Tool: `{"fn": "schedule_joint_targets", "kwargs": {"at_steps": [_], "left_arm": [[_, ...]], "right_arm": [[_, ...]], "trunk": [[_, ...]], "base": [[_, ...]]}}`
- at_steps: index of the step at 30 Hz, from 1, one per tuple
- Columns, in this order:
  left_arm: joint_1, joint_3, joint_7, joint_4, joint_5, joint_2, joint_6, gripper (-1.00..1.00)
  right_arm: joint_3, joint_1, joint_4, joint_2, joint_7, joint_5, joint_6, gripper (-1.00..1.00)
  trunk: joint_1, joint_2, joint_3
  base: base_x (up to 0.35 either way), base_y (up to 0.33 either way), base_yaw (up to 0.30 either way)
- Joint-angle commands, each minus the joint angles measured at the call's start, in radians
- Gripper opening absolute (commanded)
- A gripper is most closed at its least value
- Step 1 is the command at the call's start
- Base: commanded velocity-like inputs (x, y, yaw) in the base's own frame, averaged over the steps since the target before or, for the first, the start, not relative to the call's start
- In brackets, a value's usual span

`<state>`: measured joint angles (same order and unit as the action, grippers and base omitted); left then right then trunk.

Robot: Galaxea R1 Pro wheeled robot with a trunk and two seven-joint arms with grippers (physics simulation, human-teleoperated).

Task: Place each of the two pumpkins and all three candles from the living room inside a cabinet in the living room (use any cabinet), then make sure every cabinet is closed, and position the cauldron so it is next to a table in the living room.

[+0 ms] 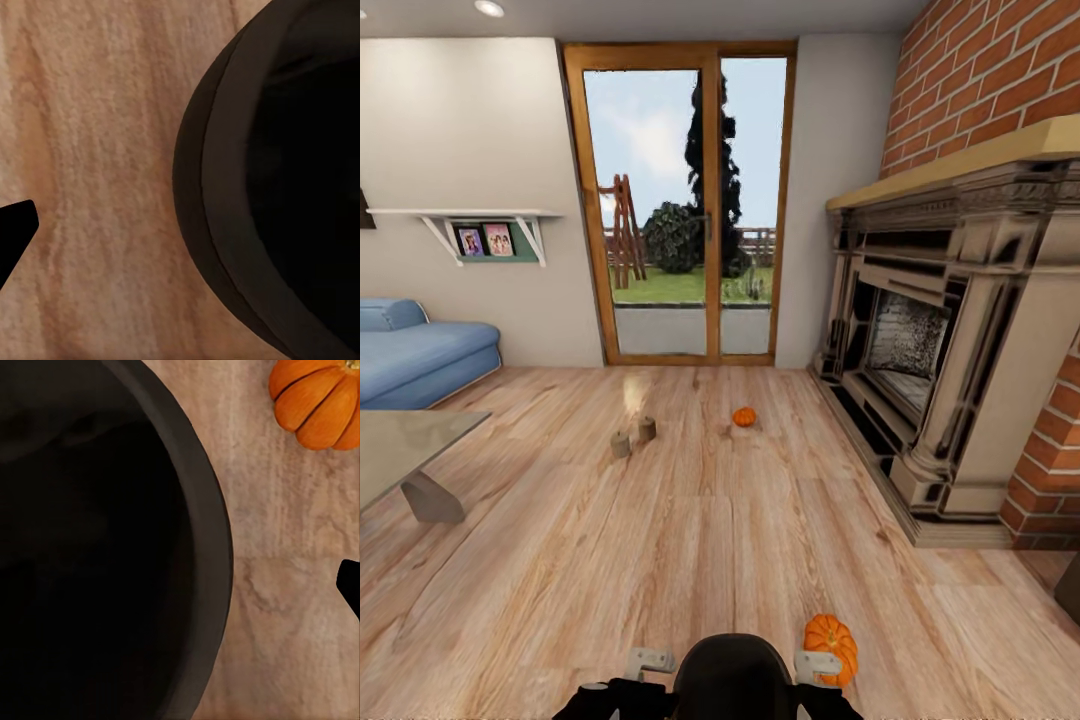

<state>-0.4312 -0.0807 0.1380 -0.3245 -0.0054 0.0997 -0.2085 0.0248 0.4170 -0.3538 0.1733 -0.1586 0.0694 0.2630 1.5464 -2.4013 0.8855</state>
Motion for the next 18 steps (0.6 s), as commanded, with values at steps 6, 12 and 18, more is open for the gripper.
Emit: {"fn": "schedule_joint_targets", "kwargs": {"at_steps": [6, 12, 18], "left_arm": [[0.0, -0.003, 0.003, -0.004, -0.001, 0.0, -0.005, 1.0], [0.0, -0.003, 0.001, -0.004, -0.001, 0.0, -0.004, 1.0], [0.0, -0.003, 0.0, -0.004, -0.002, 0.0, 0.001, 1.0]], "right_arm": [[0.003, 0.0, -0.002, 0.0, -0.006, 0.007, 0.005, 1.0], [0.003, 0.0, -0.002, 0.0, -0.006, 0.007, 0.005, 1.0], [0.003, 0.0, -0.002, 0.0, -0.006, 0.007, 0.005, 1.0]], "trunk": [[0.004, -0.008, 0.004], [0.027, -0.05, 0.023], [0.05, -0.092, 0.042]], "base": [[0.0, 0.0, 0.0], [0.0, 0.0, 0.0], [0.0, 0.0, 0.0]]}}
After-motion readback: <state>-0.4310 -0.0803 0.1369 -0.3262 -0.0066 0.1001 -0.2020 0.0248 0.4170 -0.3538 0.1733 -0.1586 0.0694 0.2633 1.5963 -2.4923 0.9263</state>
